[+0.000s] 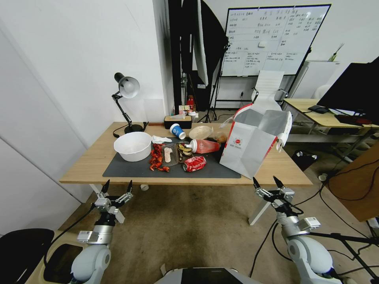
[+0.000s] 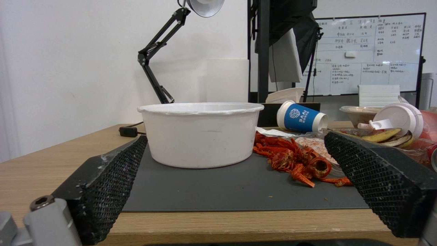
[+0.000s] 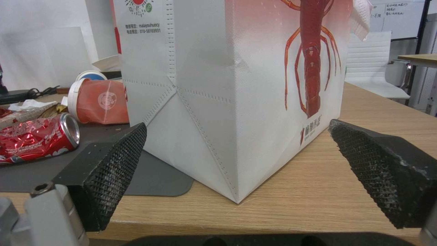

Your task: Pick up the food delivery bag from the floor and place it on the table.

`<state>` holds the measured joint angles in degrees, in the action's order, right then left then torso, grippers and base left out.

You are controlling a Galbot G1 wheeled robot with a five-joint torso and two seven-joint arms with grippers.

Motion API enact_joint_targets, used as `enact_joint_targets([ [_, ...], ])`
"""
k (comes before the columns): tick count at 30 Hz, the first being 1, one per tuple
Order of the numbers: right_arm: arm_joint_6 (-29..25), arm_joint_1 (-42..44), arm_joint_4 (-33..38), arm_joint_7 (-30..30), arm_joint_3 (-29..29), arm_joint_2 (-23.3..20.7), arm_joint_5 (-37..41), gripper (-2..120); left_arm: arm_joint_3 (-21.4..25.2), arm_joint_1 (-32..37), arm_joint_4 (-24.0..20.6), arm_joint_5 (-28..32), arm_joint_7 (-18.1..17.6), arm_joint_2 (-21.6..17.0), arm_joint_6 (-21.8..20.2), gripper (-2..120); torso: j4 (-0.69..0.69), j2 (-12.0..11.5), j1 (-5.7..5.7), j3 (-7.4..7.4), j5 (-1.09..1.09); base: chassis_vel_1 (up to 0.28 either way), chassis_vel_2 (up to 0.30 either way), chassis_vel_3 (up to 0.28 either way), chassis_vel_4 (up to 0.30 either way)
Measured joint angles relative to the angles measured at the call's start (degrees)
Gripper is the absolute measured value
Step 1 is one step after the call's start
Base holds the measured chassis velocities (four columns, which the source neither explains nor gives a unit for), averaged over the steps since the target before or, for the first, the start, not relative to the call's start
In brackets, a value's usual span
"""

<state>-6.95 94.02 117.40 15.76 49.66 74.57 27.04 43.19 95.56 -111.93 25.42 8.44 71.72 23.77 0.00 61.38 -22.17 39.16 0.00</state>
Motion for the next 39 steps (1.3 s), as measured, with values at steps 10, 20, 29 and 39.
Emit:
enact_joint_targets([
  [10, 0.0, 0.0, 0.0, 0.0, 0.0, 0.0, 0.0, 100, 0.0, 0.0, 0.0, 0.0, 0.0, 0.0, 0.0, 100, 0.00, 0.0, 0.00, 0.00, 0.00, 0.000, 0.000, 0.000, 0.000],
  [20, 0.0, 0.0, 0.1, 0.0, 0.0, 0.0, 0.0, 100, 0.0, 0.0, 0.0, 0.0, 0.0, 0.0, -0.1, 100, 0.00, 0.0, 0.00, 0.00, 0.00, 0.000, 0.000, 0.000, 0.000],
  [29, 0.0, 0.0, 0.1, 0.0, 0.0, 0.0, 0.1, 100, 0.0, 0.0, 0.0, 0.0, 0.0, 0.0, -0.1, 100, 0.00, 0.0, 0.00, 0.00, 0.00, 0.000, 0.000, 0.000, 0.000],
  [39, 0.0, 0.0, 0.1, 0.0, 0.0, 0.0, 0.1, 100, 0.0, 0.0, 0.0, 0.1, 0.0, 0.0, -0.1, 100, 0.00, 0.0, 0.00, 0.00, 0.00, 0.000, 0.000, 0.000, 0.000],
])
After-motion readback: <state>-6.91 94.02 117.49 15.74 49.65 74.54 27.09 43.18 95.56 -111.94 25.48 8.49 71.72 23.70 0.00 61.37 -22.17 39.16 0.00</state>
